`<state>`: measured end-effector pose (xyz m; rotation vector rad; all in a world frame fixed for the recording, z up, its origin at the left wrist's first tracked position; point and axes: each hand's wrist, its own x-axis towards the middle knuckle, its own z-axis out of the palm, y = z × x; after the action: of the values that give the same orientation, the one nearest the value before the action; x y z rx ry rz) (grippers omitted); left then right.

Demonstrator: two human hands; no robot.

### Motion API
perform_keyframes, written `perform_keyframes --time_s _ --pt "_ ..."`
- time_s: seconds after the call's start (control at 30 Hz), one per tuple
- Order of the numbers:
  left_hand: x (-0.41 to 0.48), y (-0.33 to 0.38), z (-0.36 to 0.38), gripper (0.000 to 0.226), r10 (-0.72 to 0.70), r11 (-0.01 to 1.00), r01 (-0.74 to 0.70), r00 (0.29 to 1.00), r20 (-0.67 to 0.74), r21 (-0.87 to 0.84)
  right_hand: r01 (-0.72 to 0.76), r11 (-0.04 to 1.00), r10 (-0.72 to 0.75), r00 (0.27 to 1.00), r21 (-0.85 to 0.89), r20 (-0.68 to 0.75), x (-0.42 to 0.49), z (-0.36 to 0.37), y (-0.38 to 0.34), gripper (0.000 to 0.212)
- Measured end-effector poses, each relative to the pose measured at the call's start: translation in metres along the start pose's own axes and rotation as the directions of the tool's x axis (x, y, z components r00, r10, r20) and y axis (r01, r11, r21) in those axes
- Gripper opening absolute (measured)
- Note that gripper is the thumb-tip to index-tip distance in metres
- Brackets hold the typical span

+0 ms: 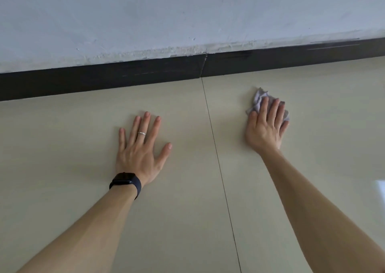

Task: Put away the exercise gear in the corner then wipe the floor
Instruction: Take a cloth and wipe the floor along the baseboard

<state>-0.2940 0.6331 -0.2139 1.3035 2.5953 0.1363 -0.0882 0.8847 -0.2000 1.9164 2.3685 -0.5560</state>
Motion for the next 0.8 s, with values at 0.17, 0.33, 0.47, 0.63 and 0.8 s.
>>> perform_keyframes --time_s 0.17,0.33,0.47,0.63,0.8 --pt "0.001 -0.001 0.0 0.074 -0.005 1.0 0.004 1.0 0.028 0.02 0.278 0.958 -0.278 0.96 -0.064 0.013 -0.051 0.033 -0.054 0.059" --pt "0.003 0.001 -0.003 0.076 -0.007 1.0 0.006 0.999 0.041 0.002 0.8 0.579 -0.764 0.6 -0.158 0.239 -0.061 0.028 -0.034 0.057" --pt "0.003 0.002 -0.004 0.077 0.002 1.0 -0.002 0.999 0.042 0.003 0.278 0.953 -0.281 0.96 -0.118 -0.013 0.031 0.004 -0.023 0.063" --pt "0.005 -0.001 -0.002 0.078 -0.002 1.0 0.001 0.999 0.036 0.015 -0.212 0.972 0.23 0.949 0.103 -0.214 0.058 0.026 -0.112 0.064" --pt "0.004 -0.004 -0.001 0.073 -0.006 1.0 0.005 0.999 0.038 0.012 0.695 0.71 -0.678 0.718 -0.116 0.154 -0.061 0.057 -0.125 0.059"
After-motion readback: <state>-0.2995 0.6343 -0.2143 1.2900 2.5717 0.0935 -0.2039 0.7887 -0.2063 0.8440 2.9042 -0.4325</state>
